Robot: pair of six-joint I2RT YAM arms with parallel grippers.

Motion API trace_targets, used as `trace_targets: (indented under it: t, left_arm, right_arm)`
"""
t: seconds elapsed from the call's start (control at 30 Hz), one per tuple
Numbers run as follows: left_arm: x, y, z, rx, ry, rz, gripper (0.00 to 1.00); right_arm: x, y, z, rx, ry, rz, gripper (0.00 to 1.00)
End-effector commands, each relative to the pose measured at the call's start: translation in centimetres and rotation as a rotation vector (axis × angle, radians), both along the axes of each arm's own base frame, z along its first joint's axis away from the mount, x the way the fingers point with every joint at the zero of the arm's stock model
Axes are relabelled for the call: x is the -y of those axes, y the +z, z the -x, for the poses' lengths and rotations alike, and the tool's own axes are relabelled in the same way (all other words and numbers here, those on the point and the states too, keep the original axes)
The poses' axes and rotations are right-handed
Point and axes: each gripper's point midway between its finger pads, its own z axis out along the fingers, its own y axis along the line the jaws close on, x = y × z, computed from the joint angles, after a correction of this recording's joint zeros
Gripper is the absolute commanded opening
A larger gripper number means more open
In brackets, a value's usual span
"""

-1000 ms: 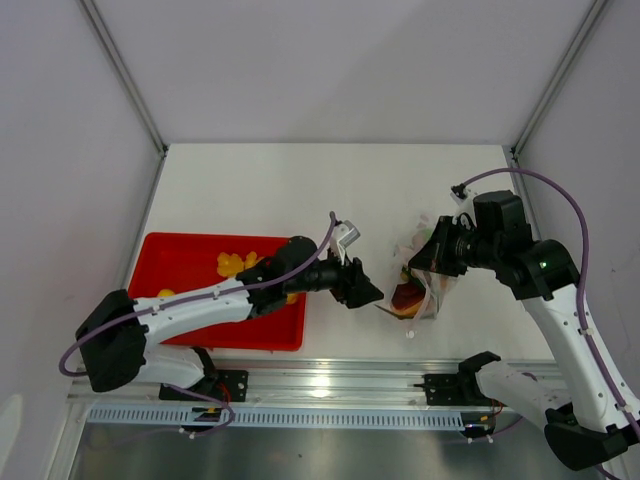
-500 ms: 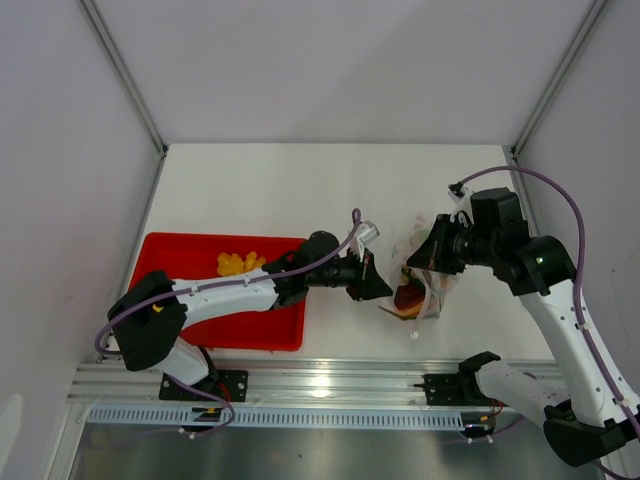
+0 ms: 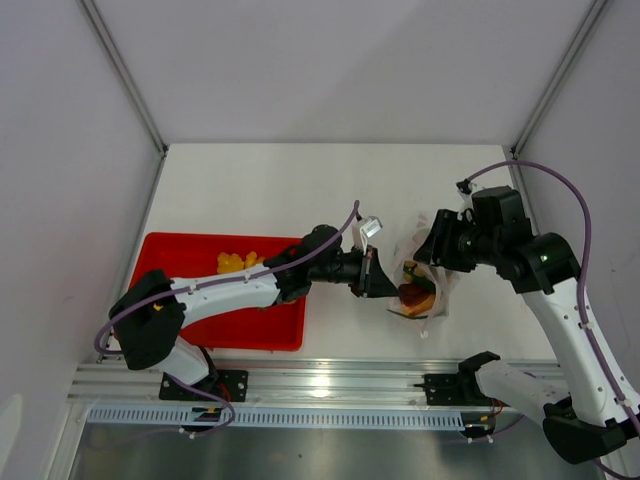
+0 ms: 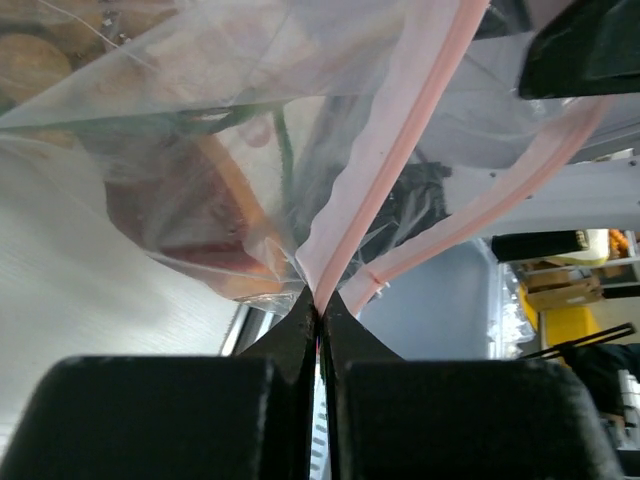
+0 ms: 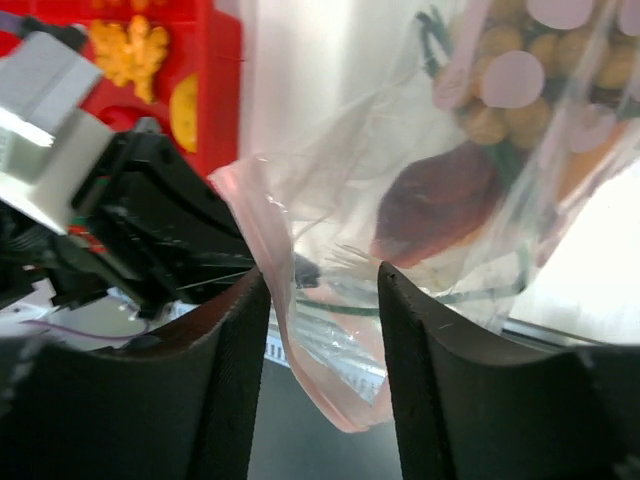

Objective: Place the food in the zip-top bag and seal the zipper
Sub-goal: Adjust the zipper food storage bag at the center of the board.

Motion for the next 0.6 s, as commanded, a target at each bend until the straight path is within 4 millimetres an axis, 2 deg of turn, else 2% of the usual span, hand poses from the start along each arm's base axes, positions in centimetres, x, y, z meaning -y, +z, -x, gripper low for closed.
trace_targets:
  t: [0.0, 0.27, 0.43, 0.57]
  left_arm:
    - [0.6, 5.7, 0.7, -0.04, -0.029, 0.13, 0.01]
    - [0.7, 7.9, 0.5, -0.047, -0.032, 0.169, 0.01]
    - [0.7, 8.8, 0.4, -0.058, -0.034, 0.187, 0.01]
    - [0.6, 9.9, 0.2, -0.061, -0.03, 0.209, 0.01]
  right_arm:
    - [2.1, 0.4, 0.2, 0.035, -0.038, 0.091, 0.5]
    - [4.3, -0.4, 1.9, 0.022, -0.081, 0.175, 0.51]
    - [5.9, 0.1, 2.4, 0.038, -0.116, 0.232, 0.53]
    - [6.5, 0.8, 2.6, 0.046, -0.116, 0.263, 0.59]
